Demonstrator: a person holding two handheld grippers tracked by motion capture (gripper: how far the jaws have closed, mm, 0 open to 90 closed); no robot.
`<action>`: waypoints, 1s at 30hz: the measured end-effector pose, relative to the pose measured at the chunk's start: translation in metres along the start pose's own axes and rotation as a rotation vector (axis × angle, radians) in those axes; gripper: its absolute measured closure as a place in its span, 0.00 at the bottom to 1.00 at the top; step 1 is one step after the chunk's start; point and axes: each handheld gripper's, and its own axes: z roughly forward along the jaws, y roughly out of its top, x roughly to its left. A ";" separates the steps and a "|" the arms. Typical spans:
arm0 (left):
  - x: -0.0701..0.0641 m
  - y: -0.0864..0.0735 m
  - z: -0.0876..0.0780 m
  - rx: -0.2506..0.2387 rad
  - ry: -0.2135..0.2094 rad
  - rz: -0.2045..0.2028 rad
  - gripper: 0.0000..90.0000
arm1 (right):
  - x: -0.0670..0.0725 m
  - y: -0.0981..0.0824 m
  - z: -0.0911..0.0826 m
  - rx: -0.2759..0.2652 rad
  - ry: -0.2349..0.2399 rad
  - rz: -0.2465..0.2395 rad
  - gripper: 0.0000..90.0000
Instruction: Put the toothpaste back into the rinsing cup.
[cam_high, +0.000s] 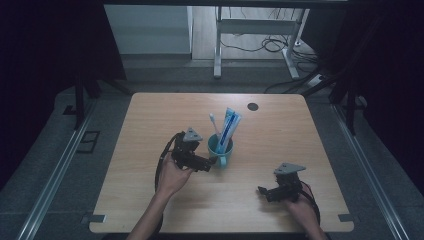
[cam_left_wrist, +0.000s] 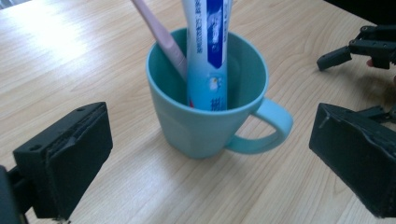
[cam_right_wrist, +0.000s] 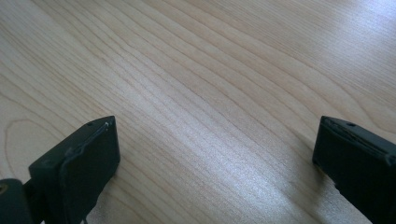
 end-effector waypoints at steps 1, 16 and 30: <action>0.001 -0.002 -0.001 0.002 0.001 0.003 0.00 | 0.000 0.000 0.000 0.000 0.000 0.000 0.00; 0.003 -0.026 -0.012 0.024 0.015 0.004 0.00 | 0.000 0.000 0.000 0.000 0.000 0.002 0.00; 0.008 -0.052 -0.020 0.038 0.037 -0.023 0.00 | 0.000 0.000 0.000 0.000 0.000 0.003 0.00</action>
